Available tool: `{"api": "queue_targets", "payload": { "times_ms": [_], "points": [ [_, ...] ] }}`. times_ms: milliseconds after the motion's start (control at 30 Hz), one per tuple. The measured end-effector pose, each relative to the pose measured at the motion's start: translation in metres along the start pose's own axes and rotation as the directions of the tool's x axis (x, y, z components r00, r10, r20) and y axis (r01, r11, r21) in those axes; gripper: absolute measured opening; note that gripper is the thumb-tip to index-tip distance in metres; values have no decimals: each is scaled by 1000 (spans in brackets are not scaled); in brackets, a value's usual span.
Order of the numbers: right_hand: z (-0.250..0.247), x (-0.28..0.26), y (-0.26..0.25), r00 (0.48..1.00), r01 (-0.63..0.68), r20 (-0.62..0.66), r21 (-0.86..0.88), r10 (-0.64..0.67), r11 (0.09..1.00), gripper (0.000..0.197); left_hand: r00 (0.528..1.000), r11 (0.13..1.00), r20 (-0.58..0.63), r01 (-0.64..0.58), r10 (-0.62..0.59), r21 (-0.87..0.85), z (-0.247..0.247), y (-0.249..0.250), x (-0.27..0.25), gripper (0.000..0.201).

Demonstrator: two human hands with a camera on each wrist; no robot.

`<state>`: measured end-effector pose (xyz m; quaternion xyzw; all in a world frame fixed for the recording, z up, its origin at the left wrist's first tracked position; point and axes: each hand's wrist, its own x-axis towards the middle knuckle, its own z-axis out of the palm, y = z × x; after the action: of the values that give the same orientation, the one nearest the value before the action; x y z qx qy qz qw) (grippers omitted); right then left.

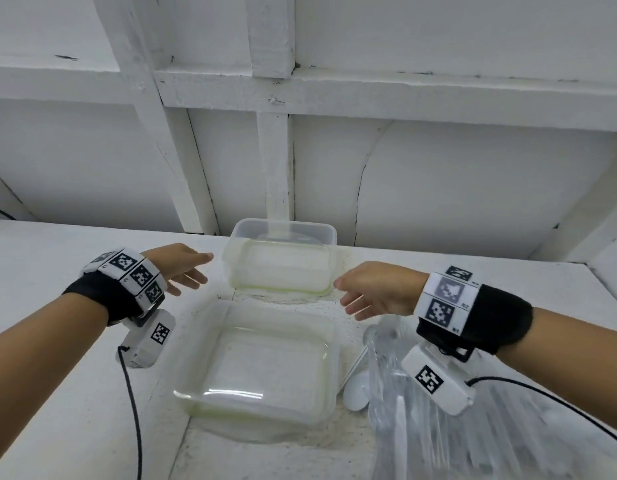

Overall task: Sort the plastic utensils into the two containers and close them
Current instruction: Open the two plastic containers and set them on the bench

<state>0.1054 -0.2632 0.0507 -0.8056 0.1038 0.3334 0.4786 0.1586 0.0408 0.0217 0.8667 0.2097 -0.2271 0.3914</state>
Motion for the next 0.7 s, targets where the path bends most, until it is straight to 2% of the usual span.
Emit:
{"api": "queue_targets", "payload": {
  "times_ms": [133,267,333,433,533,700],
  "points": [
    [22,-27,19,999,-36,27,-28,37,999,44,992,995,109,51,-61,86,8,-23,-36,47],
    [37,-38,31,997,-69,37,-41,71,997,51,968,995,233,72,-88,73,20,-43,-56,41],
    [41,-38,33,996,-79,30,-29,80,996,52,971,997,226,81,-83,16,23,-54,-57,38],
    [44,-34,35,995,-101,10,-8,101,995,54,975,989,195,125,-108,-75,24,-69,-57,45],
    [48,-27,42,993,-114,-16,-62,113,992,53,970,978,206,158,-128,-136,27,-78,-60,47],
    [54,-16,45,988,-156,-16,-73,155,985,48,979,957,184,138,-93,-255,33,-86,-66,42]
  ]
}}
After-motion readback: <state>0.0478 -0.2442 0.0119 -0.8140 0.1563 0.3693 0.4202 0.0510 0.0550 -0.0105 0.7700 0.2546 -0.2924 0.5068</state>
